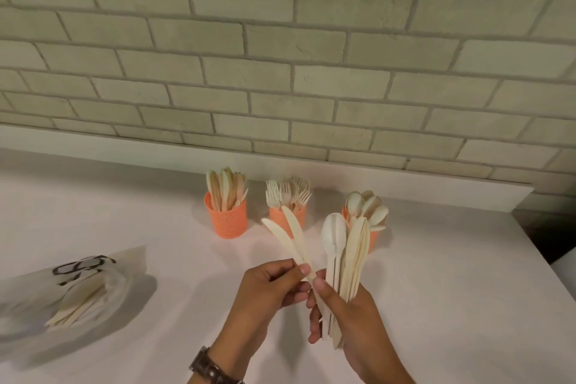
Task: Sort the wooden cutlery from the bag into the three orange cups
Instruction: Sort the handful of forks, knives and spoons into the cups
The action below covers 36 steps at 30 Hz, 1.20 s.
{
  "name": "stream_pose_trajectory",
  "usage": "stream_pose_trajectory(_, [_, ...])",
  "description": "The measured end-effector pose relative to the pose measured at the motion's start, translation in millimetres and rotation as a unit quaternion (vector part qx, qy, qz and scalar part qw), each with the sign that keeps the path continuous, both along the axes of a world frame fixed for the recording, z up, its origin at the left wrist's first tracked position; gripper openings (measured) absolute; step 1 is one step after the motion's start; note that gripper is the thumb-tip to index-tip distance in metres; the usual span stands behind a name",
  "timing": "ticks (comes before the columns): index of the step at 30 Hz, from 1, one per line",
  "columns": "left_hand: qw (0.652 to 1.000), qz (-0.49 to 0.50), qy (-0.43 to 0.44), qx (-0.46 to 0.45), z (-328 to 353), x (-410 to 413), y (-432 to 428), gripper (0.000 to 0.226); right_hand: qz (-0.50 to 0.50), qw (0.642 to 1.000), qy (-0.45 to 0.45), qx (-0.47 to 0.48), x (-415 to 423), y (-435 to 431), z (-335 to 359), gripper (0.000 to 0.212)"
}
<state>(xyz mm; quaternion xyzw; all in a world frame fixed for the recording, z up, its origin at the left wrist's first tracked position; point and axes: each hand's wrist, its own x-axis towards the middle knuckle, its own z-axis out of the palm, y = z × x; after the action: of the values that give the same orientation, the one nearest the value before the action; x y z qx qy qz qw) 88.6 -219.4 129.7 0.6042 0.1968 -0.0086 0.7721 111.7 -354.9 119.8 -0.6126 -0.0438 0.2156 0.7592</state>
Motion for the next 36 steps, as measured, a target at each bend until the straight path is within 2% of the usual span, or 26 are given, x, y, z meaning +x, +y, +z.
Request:
stream_pose_trajectory(4, [0.999, 0.048, 0.001, -0.015, 2, 5, 11, 0.01, -0.024, 0.999, 0.004, -0.027, 1, 0, -5, 0.032])
stream_pose_trajectory(8, [0.988, 0.152, -0.032, 0.011, 7, 23, 43, 0.006, -0.036, 0.998, 0.025, -0.053, 5, 1, -11, 0.019])
stream_pose_trajectory(10, [0.972, 0.214, -0.066, 0.073, 10, 37, 70, 0.007, -0.038, 0.997, 0.032, -0.056, 7, 2, -14, 0.018])
stream_pose_trajectory(12, [0.943, 0.267, -0.092, 0.174, 11, 53, 102, 0.01, -0.039, 0.997, 0.037, -0.054, 9, 3, -16, 0.018])
stream_pose_trajectory(14, [0.911, 0.298, -0.094, 0.269, 8, 70, 129, 0.012, -0.042, 0.997, 0.042, -0.052, 10, 3, -18, 0.017])
stream_pose_trajectory(16, [0.896, 0.306, -0.076, 0.312, 1, 86, 145, 0.013, -0.046, 0.997, 0.045, -0.051, 11, 4, -18, 0.016])
stream_pose_trajectory(18, [0.902, 0.29, -0.044, 0.318, -13, 98, 153, 0.005, -0.045, 0.997, 0.044, -0.047, 12, 4, -19, 0.015])
stream_pose_trajectory(22, [0.894, 0.234, 0.039, 0.38, -44, 107, 160, 0.029, -0.039, 0.998, 0.029, -0.045, 15, 2, -16, 0.013])
stream_pose_trajectory(25, [0.892, 0.225, 0.041, 0.389, -47, 105, 159, 0.038, -0.042, 0.998, 0.033, -0.031, 19, 2, -15, 0.017])
stream_pose_trajectory(27, [0.879, 0.225, 0.036, 0.419, -43, 100, 149, 0.045, -0.047, 0.997, 0.044, -0.03, 20, 0, -15, 0.018])
stream_pose_trajectory(29, [0.875, 0.216, 0.014, 0.432, -32, 87, 125, 0.039, -0.047, 0.997, 0.048, -0.032, 21, 0, -13, 0.023])
stream_pose_trajectory(32, [0.918, 0.151, -0.028, 0.365, -13, 56, 71, 0.006, -0.046, 0.997, 0.034, -0.052, 19, 1, -10, 0.039])
stream_pose_trajectory(34, [0.952, 0.072, -0.041, 0.295, -3, 35, 37, 0.011, -0.046, 0.996, 0.017, -0.074, 17, 1, -11, 0.04])
stream_pose_trajectory(36, [0.968, 0.012, -0.037, 0.249, 1, 21, 10, 0.011, -0.032, 0.994, -0.011, -0.103, 15, 2, -10, 0.03])
